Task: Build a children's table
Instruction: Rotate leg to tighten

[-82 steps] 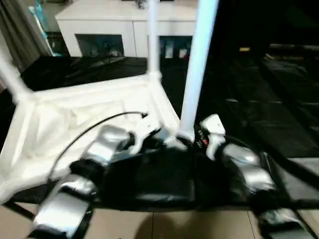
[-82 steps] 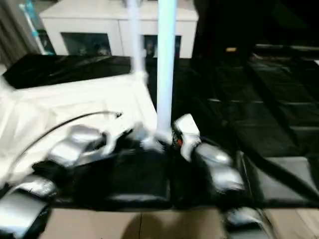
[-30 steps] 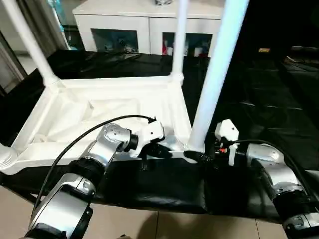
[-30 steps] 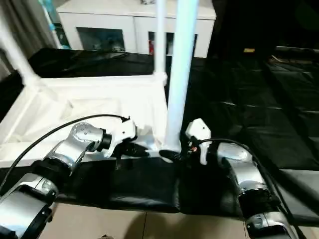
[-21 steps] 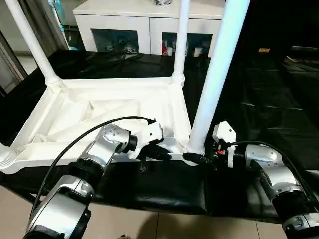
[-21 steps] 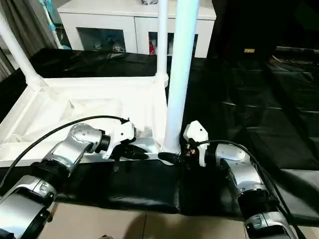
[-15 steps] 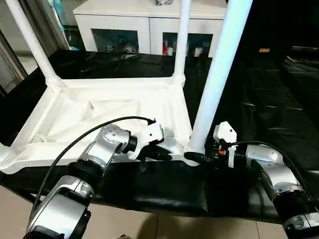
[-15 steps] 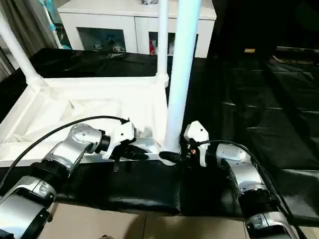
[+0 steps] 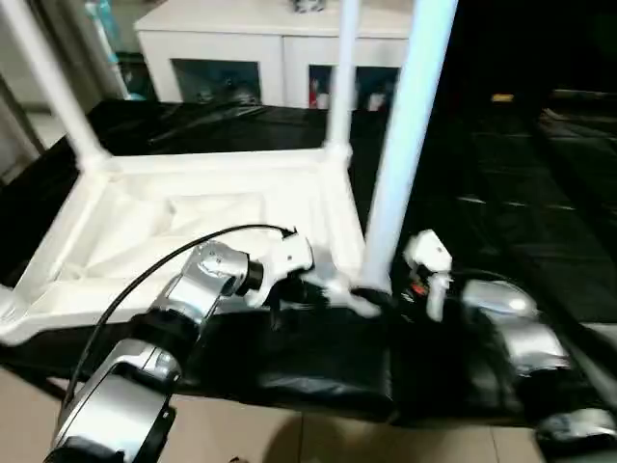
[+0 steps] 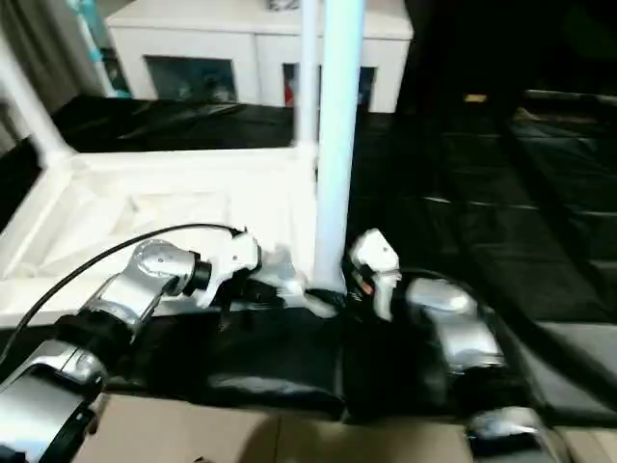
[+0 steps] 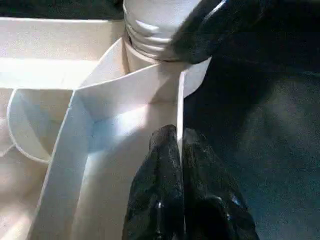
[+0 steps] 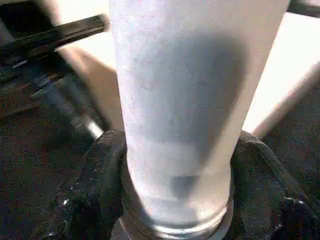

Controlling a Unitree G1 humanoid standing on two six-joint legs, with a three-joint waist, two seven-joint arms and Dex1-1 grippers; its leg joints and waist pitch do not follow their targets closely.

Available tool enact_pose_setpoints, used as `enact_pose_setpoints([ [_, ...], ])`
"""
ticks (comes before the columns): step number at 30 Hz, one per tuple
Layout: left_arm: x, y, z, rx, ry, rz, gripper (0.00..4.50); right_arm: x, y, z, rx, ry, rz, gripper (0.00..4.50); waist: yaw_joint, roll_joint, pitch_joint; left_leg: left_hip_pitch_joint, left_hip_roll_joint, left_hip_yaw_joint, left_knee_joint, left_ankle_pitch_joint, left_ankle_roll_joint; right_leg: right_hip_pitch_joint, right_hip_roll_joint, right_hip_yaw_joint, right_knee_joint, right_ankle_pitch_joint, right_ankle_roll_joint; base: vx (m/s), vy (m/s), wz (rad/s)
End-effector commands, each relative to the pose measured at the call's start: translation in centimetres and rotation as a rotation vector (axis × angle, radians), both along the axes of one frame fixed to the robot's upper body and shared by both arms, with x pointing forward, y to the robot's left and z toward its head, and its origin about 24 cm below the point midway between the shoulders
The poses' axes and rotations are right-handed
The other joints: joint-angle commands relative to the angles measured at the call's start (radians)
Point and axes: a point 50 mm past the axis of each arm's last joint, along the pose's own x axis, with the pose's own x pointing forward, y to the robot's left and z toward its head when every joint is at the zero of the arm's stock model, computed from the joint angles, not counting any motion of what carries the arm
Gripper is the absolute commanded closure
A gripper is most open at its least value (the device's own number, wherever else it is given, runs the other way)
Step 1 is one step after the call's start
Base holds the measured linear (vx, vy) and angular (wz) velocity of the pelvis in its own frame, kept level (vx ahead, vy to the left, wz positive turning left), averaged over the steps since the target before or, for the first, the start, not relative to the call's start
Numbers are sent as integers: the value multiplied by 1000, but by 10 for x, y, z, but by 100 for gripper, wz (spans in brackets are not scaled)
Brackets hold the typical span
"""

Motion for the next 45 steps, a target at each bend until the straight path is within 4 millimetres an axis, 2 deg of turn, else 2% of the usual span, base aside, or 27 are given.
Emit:
enact_pose_setpoints([
  [1, 2, -1, -9, 25, 20, 83, 450, 2, 3, -11, -18, 66, -101, 185, 1, -7, -54, 13, 14, -14, -76, -319, 12, 40, -40, 19, -72, -353, -195, 0, 0, 0],
  [2, 3, -2, -9, 25, 17, 102, 450, 3, 5, -12, -14, 69, -115, 185, -3, -8, -55, 12, 13, -15, -76, -325, 11, 41, -39, 18, -74, -361, -188, 0, 0, 0],
  [3, 8, -7, -9, 22, 6, 183, 450, 8, 15, -13, -1, 84, -186, 185, -6, -4, -53, 13, 15, -13, -77, -336, 14, 35, -39, 20, -77, -358, -191, 0, 0, 0],
  [4, 12, -12, -9, 16, 1, 248, 450, 13, 22, -14, 9, 95, -257, 185, -7, -4, -52, 15, 14, -12, -76, -346, 11, 32, -38, 20, -78, -366, -192, 0, 0, 0],
  [6, 16, -18, -10, 12, 2, 332, 450, 20, 31, -17, 21, 121, -379, 185, -13, -4, -55, 12, 11, -17, -78, -337, -6, 37, -39, 18, -75, -370, -186, 0, 0, 0],
  [7, 17, -20, -10, 13, -2, 355, 450, 21, 32, -17, 17, 123, -404, 185, -13, -7, -54, 13, 10, -16, -78, -336, -5, 35, -39, 18, -79, -374, -184, 0, 0, 0],
  [8, 20, -22, -10, 17, -10, 410, 450, 24, 36, -18, 5, 129, -467, 185, -13, -4, -54, 16, 9, -16, -76, -346, -5, 32, -39, 18, -80, -378, -181, 0, 0, 0],
  [9, 22, -25, -10, 27, -16, 463, 450, 26, 40, -20, -18, 138, -535, 185, -14, -9, -55, 15, 9, -15, -76, -340, -3, 33, -38, 18, -81, -374, -181, 0, 0, 0],
  [10, 23, -26, -10, 26, -19, 475, 450, 26, 41, -20, -23, 137, -542, 185, -14, -6, -54, 15, 8, -15, -76, -338, -5, 31, -37, 19, -80, -373, -182, 0, 0, 0],
  [15, 24, -24, -12, 36, -15, 518, 450, 28, 49, -21, -57, 135, -539, 185, -7, -11, -56, 10, 8, -13, -75, -316, 22, 36, -38, 19, -79, -339, -175, 0, 0, 0],
  [20, 24, -20, -14, 44, -14, 511, 450, 30, 48, -18, -17, 126, -545, 185, -6, -11, -54, 12, 8, -13, -77, -334, 23, 34, -40, 19, -83, -364, -170, 0, 0, 0],
  [21, 24, -20, -15, 45, -13, 507, 450, 30, 48, -18, -14, 124, -545, 129, -6, -11, -53, 12, 8, -13, -78, -342, 22, 33, -40, 19, -85, -378, -165, 0, 0, 0],
  [23, 22, -19, -15, 48, -19, 464, 450, 31, 46, -15, -3, 103, -539, 115, -6, -11, -54, 12, 9, -15, -78, -339, 21, 33, -40, 19, -84, -378, -162, 0, 0, 0],
  [26, 20, -20, -15, 49, -26, 414, 450, 32, 43, -13, -6, 85, -535, 87, -13, -9, -54, 2, 9, -19, -83, -339, 22, 40, -41, 16, -84, -380, -153, 0, 0, 0],
  [27, 19, -18, -16, 53, -20, 398, 450, 32, 40, -12, -10, 73, -530, 87, -16, -10, -55, 4, 9, -18, -80, -333, 21, 38, -41, 17, -82, -360, -159, 0, 0, 0],
  [30, 16, -13, -17, 72, -33, 324, 450, 34, 28, -7, -41, 17, -490, 48, -17, -11, -56, 8, 10, -14, -76, -327, 32, 37, -41, 18, -80, -329, -186, 0, 0, 0],
  [34, 12, -6, -18, 68, -41, 236, 450, 29, 15, 2, -42, -44, -298, 48, -13, -9, -57, 6, 9, -11, -73, -304, 53, 41, -41, 18, -77, -288, -204, 0, 0, 0],
  [38, 7, -4, -19, 56, -26, 154, 450, 23, 8, 8, -23, -75, -169, 48, -4, -10, -60, 0, 15, -10, -68, -239, 85, 50, -40, 17, -63, -184, -231, 0, 0, 0],
  [39, 1, -4, -19, 38, -4, 64, 450, 15, 4, 12, -20, -85, -49, 48, -2, -10, -61, 1, 15, -9, -67, -231, 91, 51, -39, 15, -60, -167, -243, 0, 0, 0],
  [41, -7, -4, -18, 29, 13, -52, 450, 5, -1, 15, -30, -81, 85, 48, 8, -10, -60, 0, 21, -8, -66, -222, 107, 51, -38, 15, -56, -142, -255, 0, 0, 0],
  [44, -15, -2, -18, 22, 41, -153, 450, -8, -7, 16, -47, -60, 221, 48, 17, -9, -60, 4, 24, -7, -66, -226, 112, 51, -39, 17, -53, -132, -264, 0, 0, 0],
  [45, -19, -1, -17, 8, 60, -188, 450, -14, -10, 17, -52, -49, 278, 48, 21, -9, -59, 5, 26, -5, -65, -233, 111, 48, -40, 19, -54, -139, -267, 0, 0, 0],
])
